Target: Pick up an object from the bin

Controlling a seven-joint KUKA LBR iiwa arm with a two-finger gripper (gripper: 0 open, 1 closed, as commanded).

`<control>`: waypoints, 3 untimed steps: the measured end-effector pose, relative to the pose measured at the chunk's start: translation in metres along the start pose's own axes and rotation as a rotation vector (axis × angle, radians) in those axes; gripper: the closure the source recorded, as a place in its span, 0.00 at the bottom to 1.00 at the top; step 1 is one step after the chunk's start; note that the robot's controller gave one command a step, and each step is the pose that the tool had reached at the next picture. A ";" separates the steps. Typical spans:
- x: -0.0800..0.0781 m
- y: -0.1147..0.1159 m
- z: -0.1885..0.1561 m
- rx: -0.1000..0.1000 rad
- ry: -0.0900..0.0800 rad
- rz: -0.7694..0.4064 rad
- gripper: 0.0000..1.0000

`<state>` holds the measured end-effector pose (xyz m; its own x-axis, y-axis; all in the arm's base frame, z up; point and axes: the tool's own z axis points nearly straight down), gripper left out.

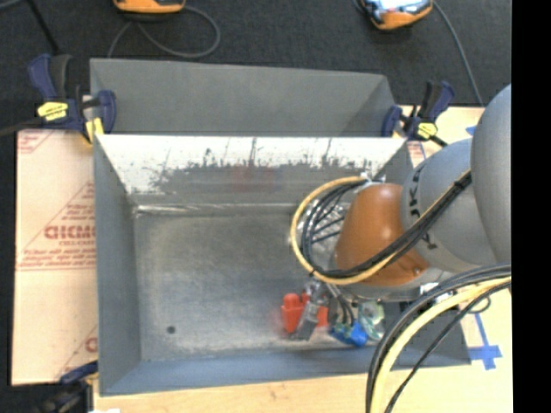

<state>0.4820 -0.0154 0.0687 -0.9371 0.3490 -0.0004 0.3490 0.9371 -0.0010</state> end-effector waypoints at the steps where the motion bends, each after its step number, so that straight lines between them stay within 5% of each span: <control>1: -0.001 0.000 -0.007 -0.002 -0.004 -0.001 1.00; 3: -0.004 0.000 -0.045 -0.003 -0.007 -0.005 1.00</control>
Offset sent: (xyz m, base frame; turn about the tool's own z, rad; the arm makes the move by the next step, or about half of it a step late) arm 0.0001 -0.0002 0.0068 0.0000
